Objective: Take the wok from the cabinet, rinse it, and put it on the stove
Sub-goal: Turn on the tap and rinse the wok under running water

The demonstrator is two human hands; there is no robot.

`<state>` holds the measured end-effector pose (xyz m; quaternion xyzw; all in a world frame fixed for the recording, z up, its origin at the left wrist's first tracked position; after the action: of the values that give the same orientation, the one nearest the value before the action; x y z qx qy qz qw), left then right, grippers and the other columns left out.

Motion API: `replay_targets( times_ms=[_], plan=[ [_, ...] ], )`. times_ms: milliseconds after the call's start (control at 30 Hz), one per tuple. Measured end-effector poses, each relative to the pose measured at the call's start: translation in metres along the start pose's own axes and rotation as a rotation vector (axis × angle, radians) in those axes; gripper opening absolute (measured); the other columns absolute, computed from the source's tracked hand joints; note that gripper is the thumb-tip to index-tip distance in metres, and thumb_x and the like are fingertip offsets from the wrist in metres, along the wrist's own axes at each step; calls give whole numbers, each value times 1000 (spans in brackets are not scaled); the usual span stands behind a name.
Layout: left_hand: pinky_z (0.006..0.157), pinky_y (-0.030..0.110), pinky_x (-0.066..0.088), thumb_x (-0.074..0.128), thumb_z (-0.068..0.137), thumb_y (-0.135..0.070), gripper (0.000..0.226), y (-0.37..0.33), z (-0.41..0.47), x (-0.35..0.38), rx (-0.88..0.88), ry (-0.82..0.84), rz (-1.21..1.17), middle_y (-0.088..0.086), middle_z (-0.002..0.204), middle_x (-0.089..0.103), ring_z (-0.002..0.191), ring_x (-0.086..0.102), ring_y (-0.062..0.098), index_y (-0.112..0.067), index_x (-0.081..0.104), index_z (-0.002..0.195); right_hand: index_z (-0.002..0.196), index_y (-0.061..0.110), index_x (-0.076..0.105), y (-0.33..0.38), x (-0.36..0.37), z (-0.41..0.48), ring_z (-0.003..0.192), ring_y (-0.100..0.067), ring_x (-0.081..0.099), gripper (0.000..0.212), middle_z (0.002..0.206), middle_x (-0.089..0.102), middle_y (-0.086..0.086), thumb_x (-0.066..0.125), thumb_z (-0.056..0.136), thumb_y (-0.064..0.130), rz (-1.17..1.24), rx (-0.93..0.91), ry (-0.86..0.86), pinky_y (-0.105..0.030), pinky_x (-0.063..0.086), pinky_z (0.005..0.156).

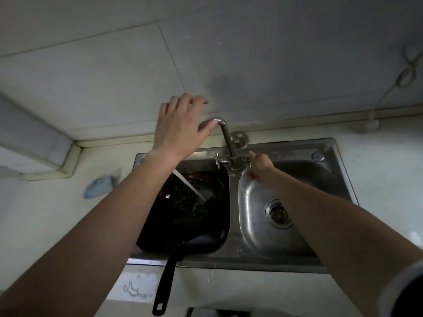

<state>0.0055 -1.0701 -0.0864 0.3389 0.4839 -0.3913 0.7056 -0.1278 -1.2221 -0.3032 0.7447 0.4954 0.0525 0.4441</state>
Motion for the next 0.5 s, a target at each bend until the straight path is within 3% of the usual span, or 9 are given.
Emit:
replay_targets(
  times_ms=[33, 100, 167, 233, 333, 500],
  plan=[
    [90, 43, 46, 36, 95, -69, 57, 6, -1, 5, -70, 84, 2, 3, 116, 64, 106, 59, 27, -23, 58, 121, 109, -9, 63, -1, 1, 3, 66, -30, 61, 59, 82, 64, -17, 32, 105, 41, 16, 8, -1, -37, 54, 66],
    [76, 41, 51, 22, 94, -76, 65, 12, -7, 21, -166, 222, -91, 2, 95, 68, 88, 65, 27, -23, 60, 100, 111, -9, 62, -1, 3, 7, 64, -28, 61, 58, 84, 66, -17, 34, 105, 42, 47, 19, 3, -33, 53, 59],
    [63, 38, 48, 16, 95, -75, 65, 11, -17, 29, -189, 211, -126, 3, 74, 64, 72, 64, 31, -23, 53, 83, 115, -6, 62, -3, 6, 11, 63, -26, 65, 56, 86, 70, -17, 37, 105, 43, 110, 39, 5, -31, 55, 56],
    [59, 37, 47, 16, 97, -72, 61, 11, -19, 29, -162, 139, -94, 2, 68, 61, 65, 61, 31, -24, 50, 80, 118, -1, 60, -6, 7, 13, 63, -26, 69, 53, 92, 73, -20, 38, 104, 45, 152, 50, -10, -30, 57, 54],
    [58, 35, 44, 16, 97, -72, 59, 12, -16, 29, -157, 143, -110, 0, 66, 59, 63, 58, 28, -26, 49, 80, 121, 5, 57, -8, 7, 11, 77, -28, 71, 48, 103, 71, -20, 38, 104, 46, 195, 42, 9, -34, 57, 63],
    [58, 34, 38, 17, 97, -72, 58, 12, -18, 31, -169, 149, -107, -2, 65, 57, 61, 55, 25, -27, 49, 79, 126, 8, 55, -13, 6, 4, 74, -24, 69, 40, 107, 69, -15, 39, 106, 39, 241, -18, 50, -30, 53, 56]
  ],
)
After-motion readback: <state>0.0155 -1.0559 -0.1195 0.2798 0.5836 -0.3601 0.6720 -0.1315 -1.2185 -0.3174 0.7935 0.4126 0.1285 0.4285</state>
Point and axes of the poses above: each hand's wrist, its own z-axis towards the middle knuckle, its own x-axis out of the palm, y = z × x, the point moved 2 cm from there along z, towards the middle knuckle
